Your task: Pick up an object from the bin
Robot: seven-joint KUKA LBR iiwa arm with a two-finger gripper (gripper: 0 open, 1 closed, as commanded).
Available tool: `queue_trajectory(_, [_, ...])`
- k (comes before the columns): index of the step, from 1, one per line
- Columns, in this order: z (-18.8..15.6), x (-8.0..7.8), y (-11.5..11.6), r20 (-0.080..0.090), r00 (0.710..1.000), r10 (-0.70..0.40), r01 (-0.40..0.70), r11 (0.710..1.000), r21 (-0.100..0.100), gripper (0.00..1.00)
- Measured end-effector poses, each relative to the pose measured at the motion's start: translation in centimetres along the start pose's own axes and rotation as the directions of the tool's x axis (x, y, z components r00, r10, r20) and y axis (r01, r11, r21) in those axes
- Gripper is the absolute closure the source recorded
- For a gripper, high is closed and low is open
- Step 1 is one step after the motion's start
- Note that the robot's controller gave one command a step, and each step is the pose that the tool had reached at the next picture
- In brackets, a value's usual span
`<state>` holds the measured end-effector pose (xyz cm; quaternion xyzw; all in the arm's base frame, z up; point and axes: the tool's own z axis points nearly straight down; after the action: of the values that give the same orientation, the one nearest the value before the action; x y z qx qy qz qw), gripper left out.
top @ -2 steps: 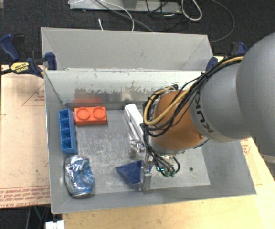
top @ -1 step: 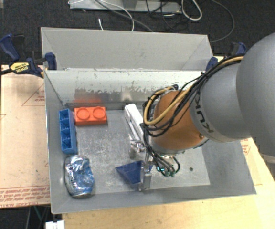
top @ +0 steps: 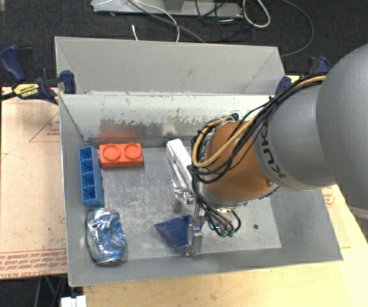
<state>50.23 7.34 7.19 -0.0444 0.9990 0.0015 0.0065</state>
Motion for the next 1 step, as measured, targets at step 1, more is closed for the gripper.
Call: queue_trajectory(1, [0.0, 0.0, -0.01, 0.0, 1.0, 0.0, 0.0, 1.0, 0.0, 0.0])
